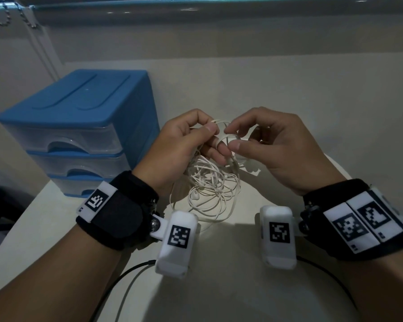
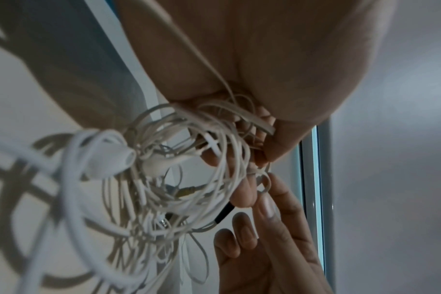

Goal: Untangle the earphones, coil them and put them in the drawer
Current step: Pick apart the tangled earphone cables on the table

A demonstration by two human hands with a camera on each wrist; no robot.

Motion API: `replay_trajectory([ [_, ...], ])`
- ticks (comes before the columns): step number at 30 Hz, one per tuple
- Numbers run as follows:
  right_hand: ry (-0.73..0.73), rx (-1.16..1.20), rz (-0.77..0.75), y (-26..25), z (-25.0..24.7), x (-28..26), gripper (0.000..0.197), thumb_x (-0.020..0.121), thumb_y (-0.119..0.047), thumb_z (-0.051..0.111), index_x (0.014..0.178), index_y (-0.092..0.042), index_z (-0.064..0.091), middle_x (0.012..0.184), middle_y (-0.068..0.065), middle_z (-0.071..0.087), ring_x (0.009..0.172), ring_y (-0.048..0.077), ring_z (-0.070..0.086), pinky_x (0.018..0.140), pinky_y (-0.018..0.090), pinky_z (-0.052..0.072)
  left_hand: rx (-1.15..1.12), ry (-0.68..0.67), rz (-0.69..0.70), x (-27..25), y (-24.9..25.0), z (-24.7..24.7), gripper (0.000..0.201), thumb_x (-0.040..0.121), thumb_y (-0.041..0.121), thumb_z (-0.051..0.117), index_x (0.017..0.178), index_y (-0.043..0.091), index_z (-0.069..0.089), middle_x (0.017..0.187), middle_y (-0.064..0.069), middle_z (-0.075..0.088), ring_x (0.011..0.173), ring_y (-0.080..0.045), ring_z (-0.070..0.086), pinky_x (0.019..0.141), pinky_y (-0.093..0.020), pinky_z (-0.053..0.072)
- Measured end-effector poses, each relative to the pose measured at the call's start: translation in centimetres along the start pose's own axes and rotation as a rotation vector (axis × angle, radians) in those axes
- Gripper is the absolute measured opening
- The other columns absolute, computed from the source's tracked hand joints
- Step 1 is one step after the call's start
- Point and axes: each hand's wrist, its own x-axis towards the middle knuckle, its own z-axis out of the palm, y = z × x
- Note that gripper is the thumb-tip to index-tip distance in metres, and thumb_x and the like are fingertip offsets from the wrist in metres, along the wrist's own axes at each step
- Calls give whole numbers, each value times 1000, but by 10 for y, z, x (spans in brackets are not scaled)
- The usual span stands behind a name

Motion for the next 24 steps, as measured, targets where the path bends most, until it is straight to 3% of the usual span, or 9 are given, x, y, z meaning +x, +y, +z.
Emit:
replay_trajectory([
  [4, 14, -32, -15, 0, 2, 0, 7, 86, -13, 79, 91, -18, 75, 91, 9, 67, 64, 12, 51, 64, 21, 42, 36, 25, 11, 0, -1, 0, 14, 104, 11, 52, 93, 7, 58, 80, -10, 73, 59, -20, 67, 58, -30, 55],
  [6, 76, -5, -37, -1, 2, 1, 4, 92, -13, 73, 90, -15, 71, 85, 4, 67, 64, 20, 51, 63, 24, 43, 92, 66, 32, 1, -3, -1, 14, 104, 12, 54, 92, 8, 59, 91, -9, 76, 56, -16, 63, 55, -30, 50],
  [8, 179, 39, -42, -2, 1, 3, 10, 98, -12, 65, 89, -18, 66, 82, -5, 63, 65, 17, 47, 61, 24, 41, 144, 120, 44, 2, -4, -2, 16, 104, 14, 55, 89, 11, 60, 95, -7, 76, 51, -12, 55, 51, -22, 45],
  [13, 421, 246, -14, -3, -4, 7, 15, 100, -11, 58, 88, -19, 59, 83, 6, 60, 59, 18, 45, 54, 27, 39, 192, 176, 32, 3, -5, -3, 17, 103, 16, 56, 88, 12, 63, 84, -5, 72, 49, -12, 42, 47, -18, 36],
  [16, 443, 253, -23, -4, -6, 7, 16, 100, -9, 58, 87, -18, 60, 70, 5, 60, 55, 17, 43, 51, 27, 36, 189, 223, -5, 5, -7, -5, 12, 102, 17, 57, 100, 11, 67, 80, -2, 72, 55, -15, 43, 49, -21, 38],
  [18, 399, 209, -30, -5, -4, 6, 14, 98, -8, 62, 87, -16, 63, 64, 5, 57, 54, 20, 41, 50, 27, 34, 187, 241, -43, 5, -6, -5, 16, 102, 18, 57, 115, 18, 67, 83, -2, 74, 63, -17, 52, 57, -24, 46],
  [20, 349, 165, -41, -6, -1, 4, 9, 96, -7, 65, 89, -12, 66, 63, 5, 56, 55, 15, 47, 55, 23, 38, 192, 218, -73, 6, -9, -5, 22, 102, 21, 58, 123, 25, 64, 97, -4, 76, 77, -16, 65, 77, -33, 54],
  [22, 312, 153, -54, -6, 0, 3, 5, 95, -6, 68, 90, -7, 68, 62, 2, 58, 56, 9, 52, 59, 18, 42, 220, 174, -72, 7, -9, -5, 23, 98, 31, 62, 120, 30, 67, 113, -1, 73, 98, -14, 70, 100, -41, 53],
  [24, 282, 154, -58, -7, 0, 2, 2, 92, -5, 70, 91, -3, 69, 62, 0, 60, 57, 8, 53, 60, 17, 42, 219, 126, -31, 5, -7, -4, 27, 92, 37, 64, 118, 32, 71, 122, 3, 70, 114, -14, 66, 108, -48, 49],
])
